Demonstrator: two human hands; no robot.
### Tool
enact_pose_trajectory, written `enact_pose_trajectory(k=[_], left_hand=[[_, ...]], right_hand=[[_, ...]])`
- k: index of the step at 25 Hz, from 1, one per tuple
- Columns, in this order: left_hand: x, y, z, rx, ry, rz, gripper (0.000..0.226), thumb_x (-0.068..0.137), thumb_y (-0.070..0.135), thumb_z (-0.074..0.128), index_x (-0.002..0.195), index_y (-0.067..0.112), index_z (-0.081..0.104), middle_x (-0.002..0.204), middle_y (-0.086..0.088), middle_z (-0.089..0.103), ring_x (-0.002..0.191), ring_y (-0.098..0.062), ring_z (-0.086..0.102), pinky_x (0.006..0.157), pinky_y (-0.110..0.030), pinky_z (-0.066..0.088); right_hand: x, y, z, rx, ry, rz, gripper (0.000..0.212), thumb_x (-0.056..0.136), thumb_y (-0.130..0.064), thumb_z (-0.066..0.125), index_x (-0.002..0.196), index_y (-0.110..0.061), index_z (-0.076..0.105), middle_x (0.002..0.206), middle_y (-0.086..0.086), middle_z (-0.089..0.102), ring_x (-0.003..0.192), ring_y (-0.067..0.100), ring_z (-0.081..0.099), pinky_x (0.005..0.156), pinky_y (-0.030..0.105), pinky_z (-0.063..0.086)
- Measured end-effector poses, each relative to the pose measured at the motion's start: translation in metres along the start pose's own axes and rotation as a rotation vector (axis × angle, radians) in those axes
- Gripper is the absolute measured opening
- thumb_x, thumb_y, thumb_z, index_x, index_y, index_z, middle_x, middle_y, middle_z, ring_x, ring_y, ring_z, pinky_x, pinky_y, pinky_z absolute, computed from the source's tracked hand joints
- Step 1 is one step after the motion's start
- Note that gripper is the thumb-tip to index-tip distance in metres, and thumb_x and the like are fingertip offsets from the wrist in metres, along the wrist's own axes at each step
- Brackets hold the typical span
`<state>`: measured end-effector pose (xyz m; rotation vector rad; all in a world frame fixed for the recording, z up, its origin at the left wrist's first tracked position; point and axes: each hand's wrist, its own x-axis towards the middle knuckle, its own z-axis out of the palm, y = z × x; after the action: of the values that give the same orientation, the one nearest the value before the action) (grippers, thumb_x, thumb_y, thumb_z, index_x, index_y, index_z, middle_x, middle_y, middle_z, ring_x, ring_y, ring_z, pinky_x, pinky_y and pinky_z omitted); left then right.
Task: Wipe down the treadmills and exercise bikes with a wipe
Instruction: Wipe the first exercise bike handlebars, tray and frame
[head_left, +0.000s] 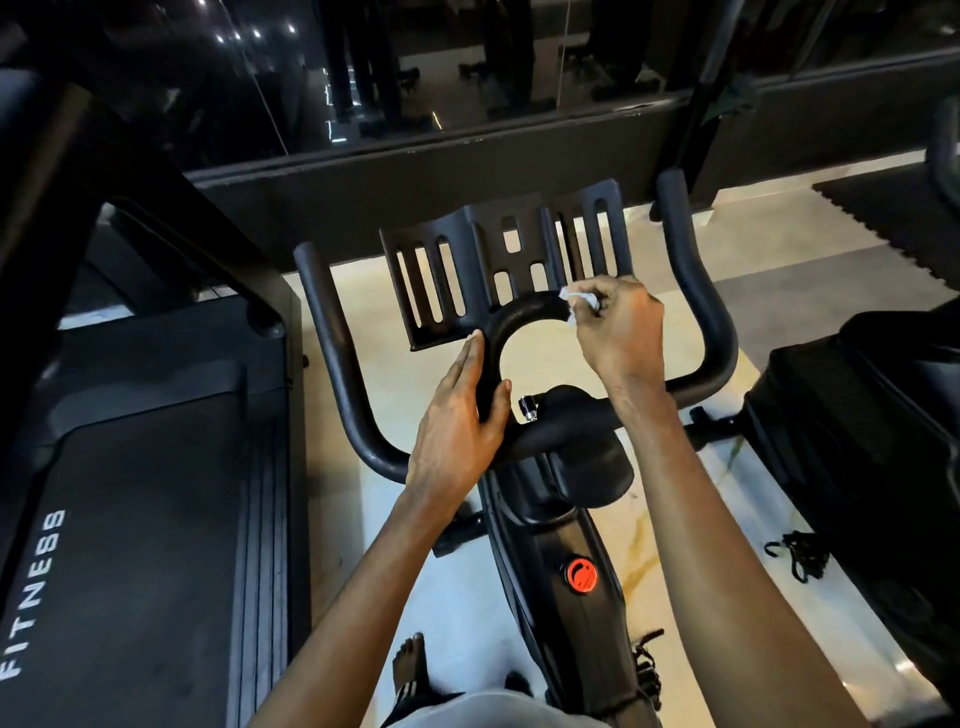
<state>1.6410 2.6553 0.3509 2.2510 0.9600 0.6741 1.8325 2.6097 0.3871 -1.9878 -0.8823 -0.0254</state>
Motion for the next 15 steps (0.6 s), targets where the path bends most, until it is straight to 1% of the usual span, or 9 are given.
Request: enact_pose_trajectory(k=[1,2,4,7,9,11,14,15], left_hand=[[0.000,0.000,0.000,-0.003,-0.002,-0.001,0.067,0.103,0.038,0.050,0.160,0.029,0.015,0.160,0.003,0.035,0.141,-0.018,0.041,0.110,-0.030,0.038],[-0.001,0.000,0.000,-0.006,-0.003,-0.001,0.067,0.103,0.038,0.050,0.160,0.030,0.015,0.161,0.004,0.034,0.142,-0.017,0.041,0.110,-0.030,0.037],[0.000,0.000,0.000,-0.005,-0.004,0.003,0.068,0.103,0.037,0.051,0.160,0.029,0.016,0.161,0.003,0.033,0.143,-0.017,0.039,0.110,-0.028,0.036],[-0.001,0.000,-0.002,-0.006,-0.014,-0.004,0.068,0.103,0.038,0.051,0.161,0.029,0.015,0.161,0.002,0.034,0.143,-0.018,0.040,0.113,-0.035,0.039],[-0.001,-0.001,-0.002,-0.011,-0.019,-0.004,0.068,0.103,0.040,0.051,0.161,0.029,0.015,0.160,0.001,0.037,0.142,-0.019,0.042,0.114,-0.038,0.040],[-0.002,-0.001,-0.001,-0.009,-0.021,-0.007,0.069,0.103,0.042,0.050,0.161,0.029,0.014,0.159,0.001,0.038,0.141,-0.020,0.043,0.114,-0.041,0.041],[-0.002,-0.001,0.000,0.000,-0.029,-0.017,0.069,0.103,0.042,0.049,0.161,0.029,0.013,0.161,0.002,0.034,0.142,-0.021,0.042,0.114,-0.042,0.041],[-0.002,-0.001,0.000,0.000,-0.026,-0.018,0.069,0.103,0.041,0.049,0.161,0.029,0.013,0.161,0.002,0.034,0.142,-0.020,0.042,0.114,-0.043,0.041]], right_hand=[[-0.003,-0.001,0.000,-0.003,0.017,0.004,0.018,0.092,-0.016,0.070,0.109,-0.017,0.075,0.109,0.003,0.069,0.093,0.010,0.068,0.087,0.015,0.054],[-0.006,-0.005,0.005,0.000,0.022,-0.005,0.018,0.092,-0.016,0.069,0.109,-0.016,0.075,0.110,0.003,0.069,0.094,0.009,0.067,0.085,0.009,0.050],[-0.011,-0.017,0.018,0.029,-0.004,-0.047,0.019,0.092,-0.013,0.069,0.110,-0.013,0.074,0.111,0.003,0.067,0.093,0.005,0.062,0.080,-0.003,0.041],[-0.009,-0.022,0.018,0.041,-0.025,-0.069,0.018,0.091,-0.012,0.070,0.109,-0.013,0.075,0.110,0.003,0.068,0.089,0.001,0.059,0.076,-0.006,0.038],[-0.005,-0.008,-0.001,0.007,-0.012,-0.012,0.018,0.091,-0.014,0.071,0.108,-0.015,0.075,0.110,0.002,0.070,0.089,0.003,0.063,0.074,-0.005,0.040],[-0.007,0.008,-0.019,-0.022,0.011,0.052,0.016,0.091,-0.013,0.070,0.105,-0.018,0.076,0.108,0.001,0.071,0.089,0.007,0.068,0.076,-0.002,0.042],[-0.012,0.007,-0.010,-0.031,0.077,0.057,0.016,0.091,-0.014,0.070,0.105,-0.018,0.076,0.107,0.002,0.070,0.091,0.010,0.068,0.087,0.014,0.052],[-0.013,-0.001,0.001,-0.017,0.077,0.041,0.017,0.091,-0.013,0.070,0.106,-0.016,0.075,0.108,0.003,0.069,0.090,0.009,0.066,0.088,0.016,0.053]])
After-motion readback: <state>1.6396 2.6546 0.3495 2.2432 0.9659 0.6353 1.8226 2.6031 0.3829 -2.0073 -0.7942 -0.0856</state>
